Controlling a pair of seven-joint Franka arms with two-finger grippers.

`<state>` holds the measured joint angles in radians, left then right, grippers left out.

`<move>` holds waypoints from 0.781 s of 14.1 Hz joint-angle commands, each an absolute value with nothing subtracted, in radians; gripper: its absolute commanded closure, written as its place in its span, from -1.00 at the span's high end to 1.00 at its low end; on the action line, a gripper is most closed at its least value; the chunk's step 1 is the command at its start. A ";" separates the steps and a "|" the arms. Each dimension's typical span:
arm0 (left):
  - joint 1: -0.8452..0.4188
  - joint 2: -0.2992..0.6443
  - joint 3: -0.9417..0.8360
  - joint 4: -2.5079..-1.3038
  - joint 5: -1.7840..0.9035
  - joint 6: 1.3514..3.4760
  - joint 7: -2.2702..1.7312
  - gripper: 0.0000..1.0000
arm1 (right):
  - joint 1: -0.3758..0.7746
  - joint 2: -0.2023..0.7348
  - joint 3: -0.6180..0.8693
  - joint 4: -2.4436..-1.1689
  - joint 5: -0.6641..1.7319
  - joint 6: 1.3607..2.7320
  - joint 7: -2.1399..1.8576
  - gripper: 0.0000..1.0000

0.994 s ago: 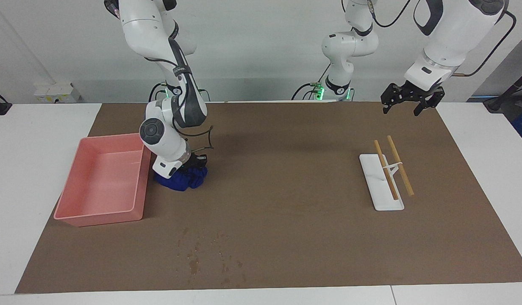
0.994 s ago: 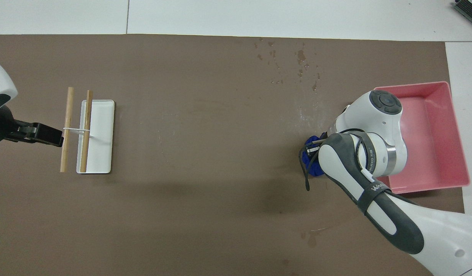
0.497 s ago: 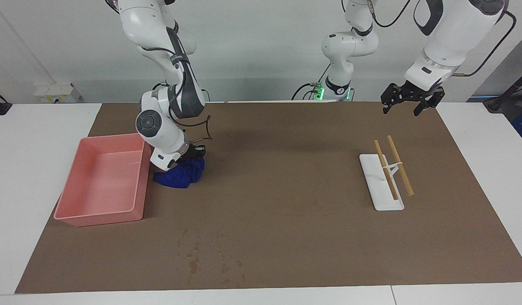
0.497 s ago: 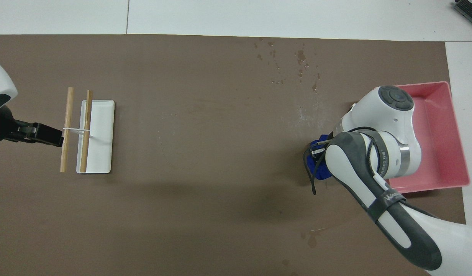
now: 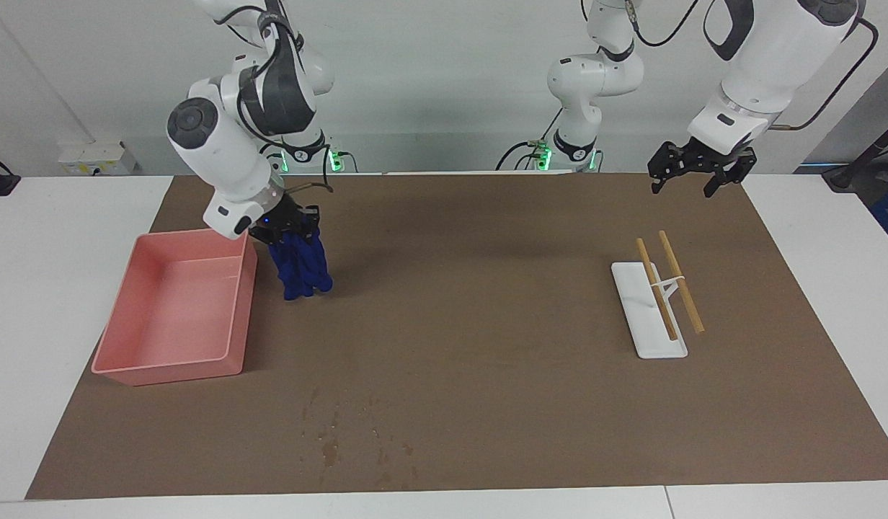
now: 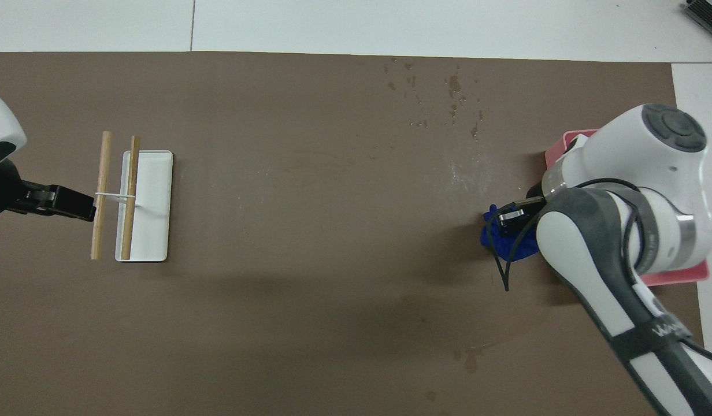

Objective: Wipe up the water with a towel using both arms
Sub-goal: 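Carry the towel into the pink bin with the right gripper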

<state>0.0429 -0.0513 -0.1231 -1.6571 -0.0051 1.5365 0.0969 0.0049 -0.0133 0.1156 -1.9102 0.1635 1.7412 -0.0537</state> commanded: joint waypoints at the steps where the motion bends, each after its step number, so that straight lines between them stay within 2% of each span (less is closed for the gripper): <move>1: 0.051 -0.058 -0.126 -1.663 -0.015 1.526 0.109 1.00 | -0.029 -0.116 0.109 -1.904 0.137 1.649 -0.076 -1.00; 6: 0.051 -0.058 -0.126 -1.661 -0.015 1.526 0.109 1.00 | -0.175 -0.160 0.098 -1.769 0.026 1.500 -0.366 -1.00; 9: 0.051 -0.057 -0.126 -1.661 -0.015 1.526 0.109 1.00 | -0.228 -0.160 0.100 -1.763 -0.047 1.537 -0.527 -1.00; 11: 0.051 -0.058 -0.126 -1.661 -0.015 1.526 0.109 1.00 | -0.241 -0.160 0.100 -1.793 -0.061 1.633 -0.577 -1.00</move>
